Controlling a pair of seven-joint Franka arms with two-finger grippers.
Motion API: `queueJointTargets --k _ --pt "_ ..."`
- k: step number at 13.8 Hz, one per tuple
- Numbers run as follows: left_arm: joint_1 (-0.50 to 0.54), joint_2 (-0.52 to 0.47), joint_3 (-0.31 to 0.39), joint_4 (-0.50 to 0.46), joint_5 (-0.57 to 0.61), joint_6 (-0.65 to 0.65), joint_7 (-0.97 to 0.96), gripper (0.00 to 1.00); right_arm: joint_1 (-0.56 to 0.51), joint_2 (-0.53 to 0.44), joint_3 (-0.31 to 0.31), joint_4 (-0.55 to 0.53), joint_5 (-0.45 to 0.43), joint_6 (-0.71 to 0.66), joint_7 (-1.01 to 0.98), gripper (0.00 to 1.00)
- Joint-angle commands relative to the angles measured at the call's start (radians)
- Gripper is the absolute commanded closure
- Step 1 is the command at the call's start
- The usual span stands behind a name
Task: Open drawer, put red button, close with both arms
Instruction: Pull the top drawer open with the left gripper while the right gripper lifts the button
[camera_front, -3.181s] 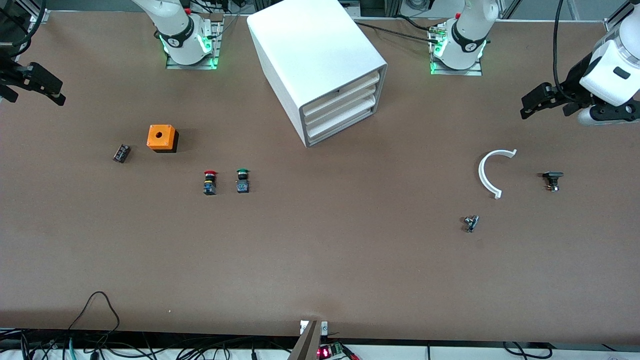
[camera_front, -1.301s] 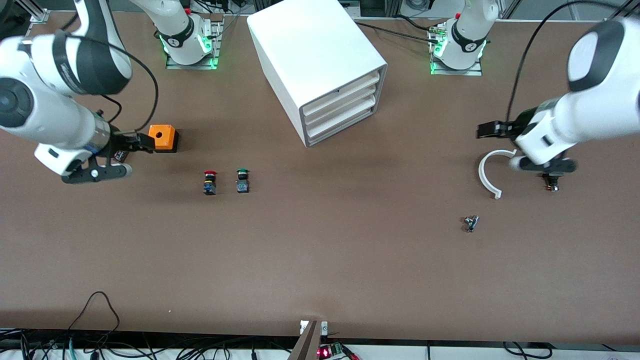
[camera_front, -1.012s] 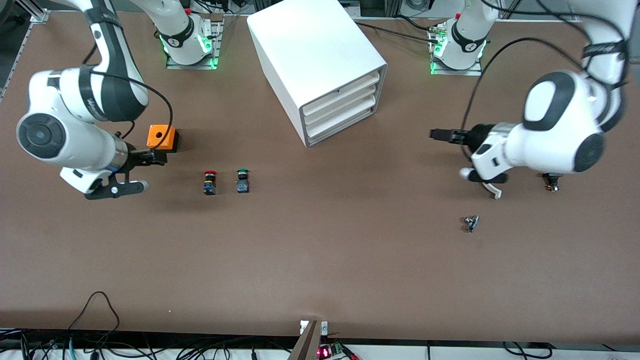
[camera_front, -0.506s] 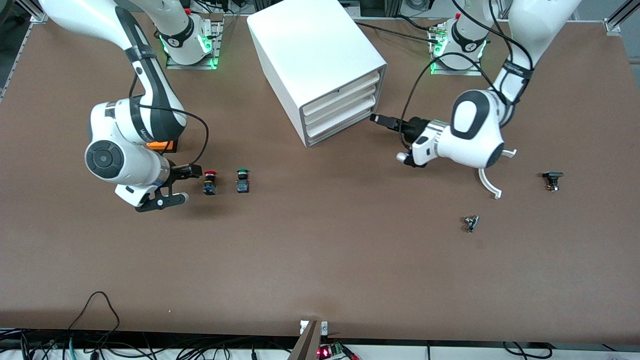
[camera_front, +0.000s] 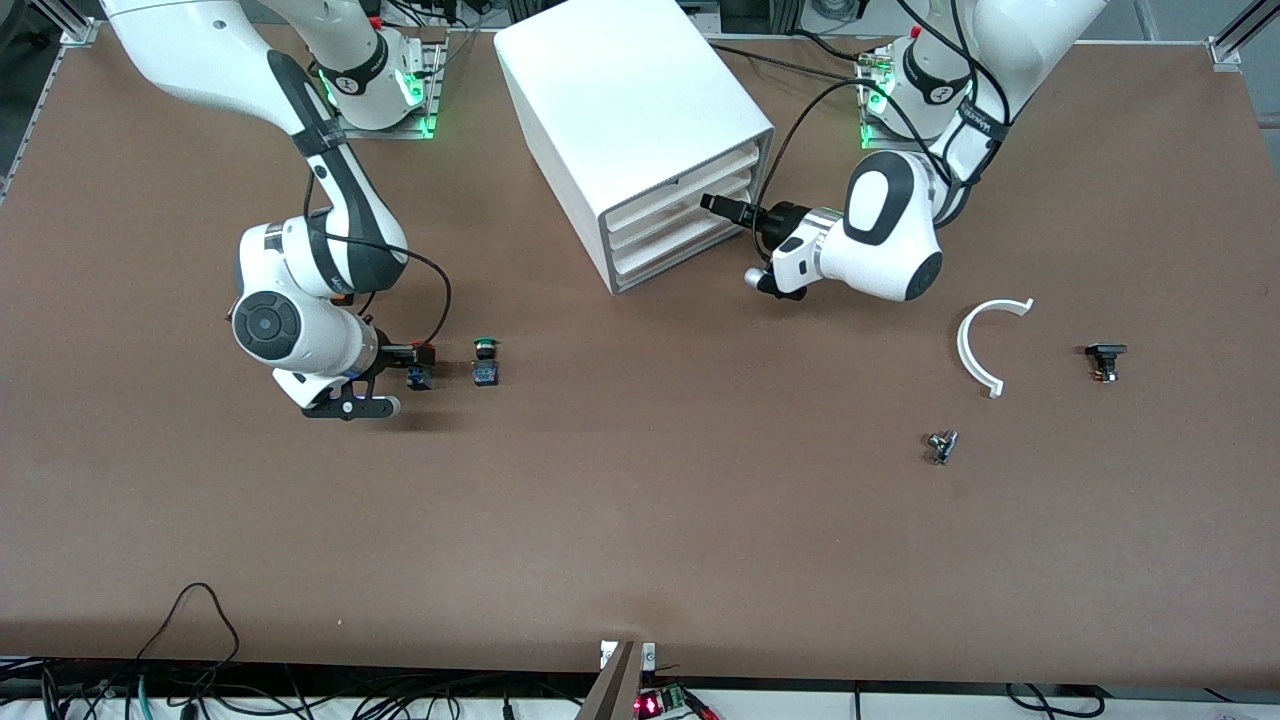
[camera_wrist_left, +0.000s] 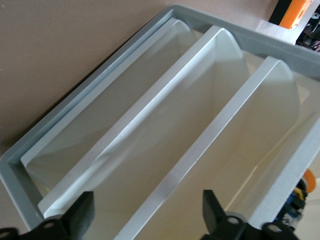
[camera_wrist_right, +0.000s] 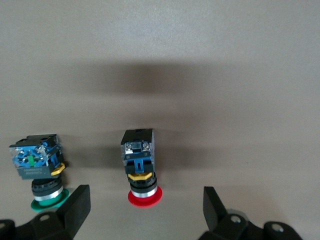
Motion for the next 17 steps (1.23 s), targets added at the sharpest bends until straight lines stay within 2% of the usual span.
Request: queueJointTargets --k 1,3,5,7,9,11,12,13,15,17 --pt "-0.015 -0.021 -0.014 -0.035 -0.031 0.041 0.030 0.39 -0.003 0.028 0.004 -0.011 0.003 0.046 0.007 0.00" --pt "-0.017 -0.019 -0.030 -0.036 -0.031 0.048 0.029 1.00 -0.003 0.036 0.004 -0.058 -0.002 0.124 0.007 0.00" --pt "-0.009 -0.021 -0.027 -0.035 -0.034 0.048 0.026 1.00 -0.001 0.045 0.004 -0.087 -0.002 0.193 0.007 0.00" --pt "0.015 -0.024 -0.001 -0.024 -0.021 0.069 0.026 1.00 0.000 0.056 0.004 -0.087 -0.002 0.204 0.007 0.00" --pt "0.040 -0.024 0.050 0.005 -0.019 0.185 0.017 1.00 0.022 0.056 0.004 -0.089 -0.010 0.210 0.007 0.01" --pt "0.041 -0.007 0.111 0.037 -0.017 0.213 0.024 1.00 0.026 0.053 0.004 -0.098 -0.014 0.210 0.008 0.08" --pt "0.043 -0.006 0.127 0.068 -0.014 0.213 0.023 1.00 0.026 0.050 0.004 -0.101 -0.014 0.210 0.008 0.16" --pt "0.047 -0.006 0.148 0.088 0.010 0.212 0.024 0.01 0.026 0.048 0.004 -0.103 -0.014 0.212 0.008 0.22" --pt "0.073 -0.022 0.150 0.105 0.021 0.212 0.023 0.00 0.026 0.053 0.004 -0.104 -0.016 0.213 0.005 0.33" --pt "0.095 -0.050 0.151 0.114 0.027 0.213 0.024 0.00 0.026 0.055 0.004 -0.104 -0.049 0.216 0.005 0.47"
